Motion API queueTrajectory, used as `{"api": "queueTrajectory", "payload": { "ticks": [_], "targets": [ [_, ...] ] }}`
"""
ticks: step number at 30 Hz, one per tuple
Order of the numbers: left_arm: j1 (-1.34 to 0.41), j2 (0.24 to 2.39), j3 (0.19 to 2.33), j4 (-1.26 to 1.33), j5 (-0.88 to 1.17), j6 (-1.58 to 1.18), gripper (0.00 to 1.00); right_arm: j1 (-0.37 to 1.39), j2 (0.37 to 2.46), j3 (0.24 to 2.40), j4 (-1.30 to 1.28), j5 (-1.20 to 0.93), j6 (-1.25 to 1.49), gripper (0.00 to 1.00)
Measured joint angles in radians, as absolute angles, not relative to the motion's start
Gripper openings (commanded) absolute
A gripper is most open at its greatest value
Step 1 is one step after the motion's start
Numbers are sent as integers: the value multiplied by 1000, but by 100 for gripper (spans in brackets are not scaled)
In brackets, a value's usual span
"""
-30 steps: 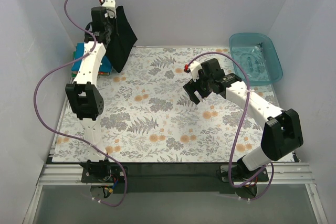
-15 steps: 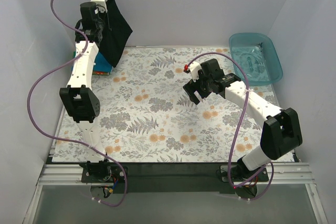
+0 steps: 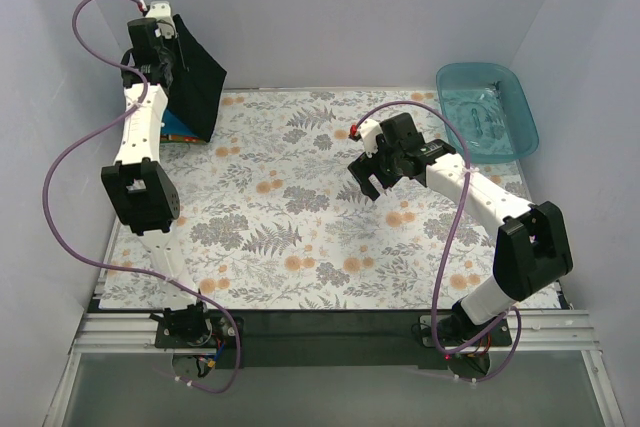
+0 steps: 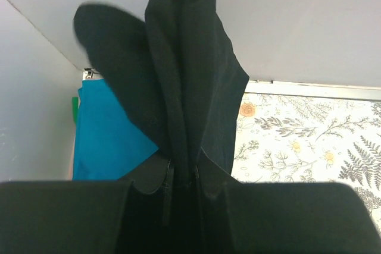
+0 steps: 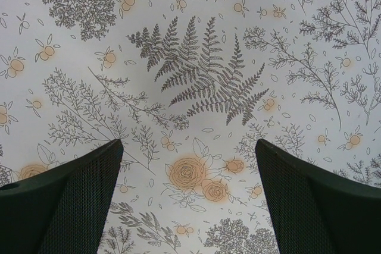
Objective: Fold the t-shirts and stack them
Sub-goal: Neatly place the folded tshirt to the corner
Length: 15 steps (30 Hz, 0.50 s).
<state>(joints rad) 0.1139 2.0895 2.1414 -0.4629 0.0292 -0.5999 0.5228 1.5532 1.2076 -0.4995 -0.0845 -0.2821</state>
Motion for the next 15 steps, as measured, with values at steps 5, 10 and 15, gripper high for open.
{"api": "queueTrajectory", "payload": {
  "ticks": [5,10,15],
  "targets": [
    [110,2094,2142,-456,25,-594,0,523,1553,1208,-500,-84,-276,98],
    [111,2121,2142,-440,25,-583,0,523,1553,1208,-500,-84,-273,98],
    [127,2152,2143,-425,10,-559,0,523,1553,1208,-500,-84,-272,98]
  ]
}}
